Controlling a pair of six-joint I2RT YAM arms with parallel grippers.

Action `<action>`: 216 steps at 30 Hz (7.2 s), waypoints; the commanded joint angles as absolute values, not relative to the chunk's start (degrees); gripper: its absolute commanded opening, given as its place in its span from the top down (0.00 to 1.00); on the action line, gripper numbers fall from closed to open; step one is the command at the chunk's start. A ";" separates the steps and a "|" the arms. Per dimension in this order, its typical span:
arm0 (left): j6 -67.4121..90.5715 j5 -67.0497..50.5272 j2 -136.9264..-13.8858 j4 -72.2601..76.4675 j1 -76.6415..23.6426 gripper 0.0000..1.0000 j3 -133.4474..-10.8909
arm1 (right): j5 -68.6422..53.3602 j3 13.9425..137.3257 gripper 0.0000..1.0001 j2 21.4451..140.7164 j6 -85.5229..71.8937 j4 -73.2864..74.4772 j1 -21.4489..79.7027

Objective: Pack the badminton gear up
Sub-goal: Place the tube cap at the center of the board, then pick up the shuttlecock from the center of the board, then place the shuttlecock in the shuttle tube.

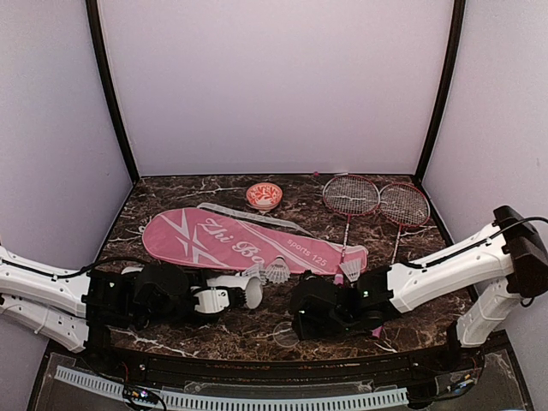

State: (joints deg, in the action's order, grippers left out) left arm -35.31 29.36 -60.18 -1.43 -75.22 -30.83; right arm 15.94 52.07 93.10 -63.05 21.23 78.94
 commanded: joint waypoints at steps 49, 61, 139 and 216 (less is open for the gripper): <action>-35.75 28.06 -60.85 -1.69 -75.14 0.34 -32.59 | 29.86 64.71 0.37 93.76 -52.22 42.40 46.20; -35.33 27.65 -61.15 -2.29 -75.16 0.33 -33.02 | 27.64 60.72 0.51 93.90 -53.94 39.99 46.30; -32.58 22.94 -61.84 3.20 -70.18 0.40 -35.51 | 24.43 28.12 1.00 59.74 -57.18 -27.80 72.33; -32.15 21.12 -63.01 1.85 -70.14 0.38 -35.95 | 35.71 29.49 1.00 72.80 -48.99 -51.97 82.00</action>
State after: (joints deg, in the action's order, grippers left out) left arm -33.82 22.68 -63.00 0.01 -70.28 -34.72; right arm 31.75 29.23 75.37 -53.28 -47.09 81.43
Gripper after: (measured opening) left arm 0.623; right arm 0.005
